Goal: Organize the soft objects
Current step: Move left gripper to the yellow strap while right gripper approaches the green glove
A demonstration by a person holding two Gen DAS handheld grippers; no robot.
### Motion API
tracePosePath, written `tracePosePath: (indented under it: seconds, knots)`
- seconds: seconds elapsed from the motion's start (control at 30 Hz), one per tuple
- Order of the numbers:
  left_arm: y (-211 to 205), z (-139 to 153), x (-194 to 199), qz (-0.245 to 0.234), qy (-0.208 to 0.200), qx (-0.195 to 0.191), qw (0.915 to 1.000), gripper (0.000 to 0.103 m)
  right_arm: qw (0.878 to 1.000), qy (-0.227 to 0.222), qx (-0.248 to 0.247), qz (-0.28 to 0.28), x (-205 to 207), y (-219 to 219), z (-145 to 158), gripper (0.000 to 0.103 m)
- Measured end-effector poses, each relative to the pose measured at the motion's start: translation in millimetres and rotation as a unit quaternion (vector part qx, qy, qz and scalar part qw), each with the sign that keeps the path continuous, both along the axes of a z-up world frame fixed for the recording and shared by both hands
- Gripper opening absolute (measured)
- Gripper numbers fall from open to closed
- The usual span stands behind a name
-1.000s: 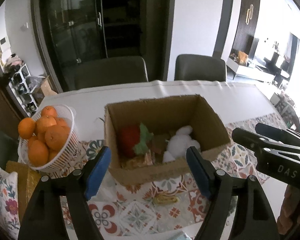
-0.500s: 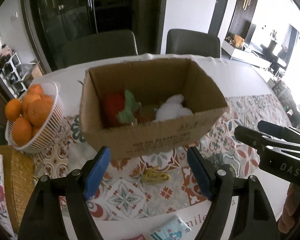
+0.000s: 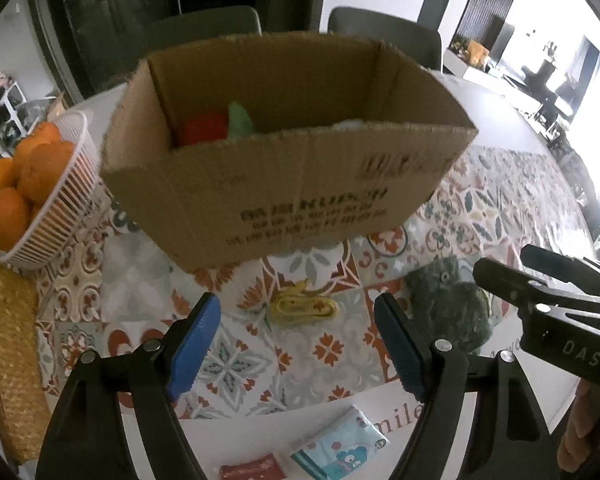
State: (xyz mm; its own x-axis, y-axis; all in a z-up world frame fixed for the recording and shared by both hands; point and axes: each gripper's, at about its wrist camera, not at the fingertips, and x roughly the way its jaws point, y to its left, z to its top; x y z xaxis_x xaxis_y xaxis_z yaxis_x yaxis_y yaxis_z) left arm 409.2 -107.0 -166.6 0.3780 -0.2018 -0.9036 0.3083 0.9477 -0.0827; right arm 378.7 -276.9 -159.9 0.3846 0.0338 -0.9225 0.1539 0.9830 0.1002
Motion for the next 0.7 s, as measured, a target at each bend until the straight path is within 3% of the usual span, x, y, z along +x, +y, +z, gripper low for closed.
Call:
tracePosePath:
  seconds: [0.3,0.63,0.7]
  knots:
    - [-3,-28,-3,-0.006,0.018,-0.002,0.9998,0.079,0.999,0.054,-0.001,-0.008,-7,-3,-37,0.071]
    - [-6,-54,-9,-0.010,0.039,0.001,0.9992,0.079,0.998,0.066,-0.016,-0.002,-14,-5,-56,0.071]
    - [-7,-56,-8,-0.009,0.041,0.003,0.9991,0.079,0.997,0.067,-0.026,0.001,-13,-5,-58,0.084]
